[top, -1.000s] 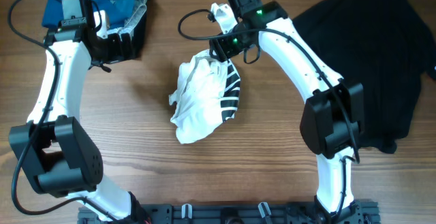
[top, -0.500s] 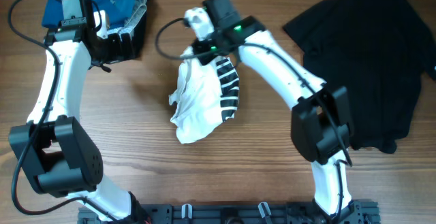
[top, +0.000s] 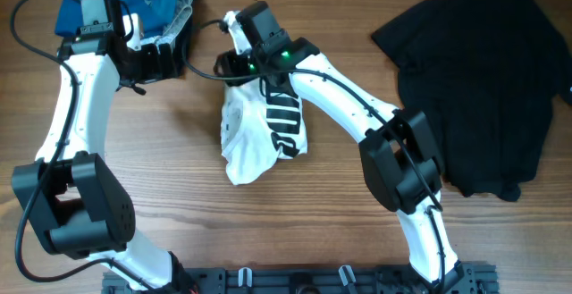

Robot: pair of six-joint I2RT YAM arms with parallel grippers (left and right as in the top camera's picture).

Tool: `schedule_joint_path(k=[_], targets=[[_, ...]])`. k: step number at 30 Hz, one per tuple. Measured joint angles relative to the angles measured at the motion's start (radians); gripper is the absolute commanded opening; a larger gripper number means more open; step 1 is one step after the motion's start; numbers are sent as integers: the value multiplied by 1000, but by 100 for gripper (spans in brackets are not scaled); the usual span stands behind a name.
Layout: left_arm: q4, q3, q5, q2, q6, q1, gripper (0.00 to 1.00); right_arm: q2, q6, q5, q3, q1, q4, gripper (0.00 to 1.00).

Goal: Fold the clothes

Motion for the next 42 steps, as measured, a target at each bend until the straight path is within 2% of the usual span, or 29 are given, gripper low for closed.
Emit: schedule_joint_path(k=[4,9,11,12,13,14,19,23,28,29,30,31,34,36,37,42], targets=[[-6,0,16,0,0,0,99,-57,-24,25,34,-34,-241,100],[-18,0,98,0,3,-11,100,-262,-41,61,84,-139,-501,98],[-19,0,113,0,3,-32,100,-273,-80,61,58,-147,-538,66],[-21,0,119,0,3,-42,100,-272,-106,57,15,-142,-520,34],[-21,0,124,0,3,-51,100,-270,-130,54,-44,-134,-489,11],[-21,0,127,0,3,-55,100,-268,-139,52,-90,-127,-475,4],[-21,0,127,0,3,-57,100,-259,-148,43,-281,-117,-335,4],[-21,0,128,0,3,-57,100,-258,-147,39,-477,-117,-84,4],[-21,0,135,0,3,-57,100,-261,-139,9,-585,-142,50,4],[-21,0,137,0,3,-57,100,-262,-139,2,-589,-147,53,7],[-21,0,142,0,3,-57,100,-261,-138,-7,-593,-156,54,27],[-21,0,143,0,3,-57,100,-261,-139,-15,-597,-163,54,38],[-22,-4,150,0,3,-57,100,-261,-153,-32,-587,-187,3,63],[-25,-6,152,0,3,-57,100,-260,-157,-48,-534,-207,-75,90],[-28,-6,158,0,3,-57,100,-262,-164,-55,-488,-209,-111,99],[-123,-10,283,1,69,-57,100,-381,-204,-67,-287,-209,-253,100]])
